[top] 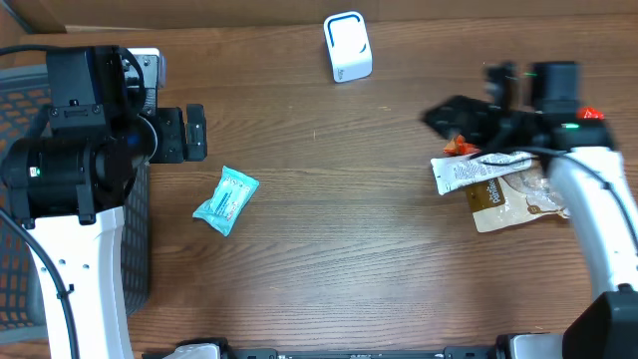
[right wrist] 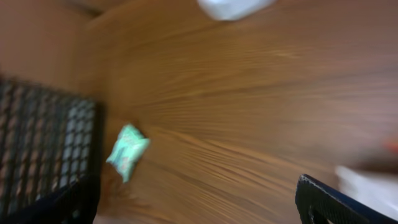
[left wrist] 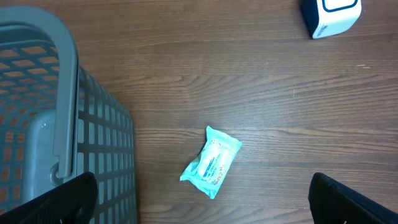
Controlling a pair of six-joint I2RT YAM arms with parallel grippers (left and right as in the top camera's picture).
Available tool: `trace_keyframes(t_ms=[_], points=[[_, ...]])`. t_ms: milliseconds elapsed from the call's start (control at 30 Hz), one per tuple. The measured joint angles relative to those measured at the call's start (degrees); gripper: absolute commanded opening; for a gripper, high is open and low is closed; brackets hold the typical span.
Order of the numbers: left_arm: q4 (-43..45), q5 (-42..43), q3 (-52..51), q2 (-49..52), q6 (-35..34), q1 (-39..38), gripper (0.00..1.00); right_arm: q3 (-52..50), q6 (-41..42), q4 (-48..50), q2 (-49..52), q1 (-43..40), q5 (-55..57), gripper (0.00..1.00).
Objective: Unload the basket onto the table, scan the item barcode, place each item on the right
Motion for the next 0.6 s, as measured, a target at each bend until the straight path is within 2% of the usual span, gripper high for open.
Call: trace_keyframes(t_ms=[133, 333, 467, 600], points=[[0.02, 0.00, 0.00, 0.00, 0.00, 0.00, 1.00, 0.39, 2.67, 11.67, 2.69, 11.74, 0.68, 1.00], [0.00, 0.02, 0.00, 0.02, -0.02, 0.00, 1.00, 0.87, 6.69, 31.80, 13.88, 27.30, 4.87, 1.00], [-0.04, 0.00, 0.00, 0.02, -0.02, 0.00, 1.00, 0.87, 10.73, 38.25, 21.07, 33.62, 7.50, 1.00], [0.00, 0.00, 0.00, 0.02, -0.02, 0.00, 1.00, 0.85, 17.46, 40.17, 25.29, 36.68, 8.68, 1.00]])
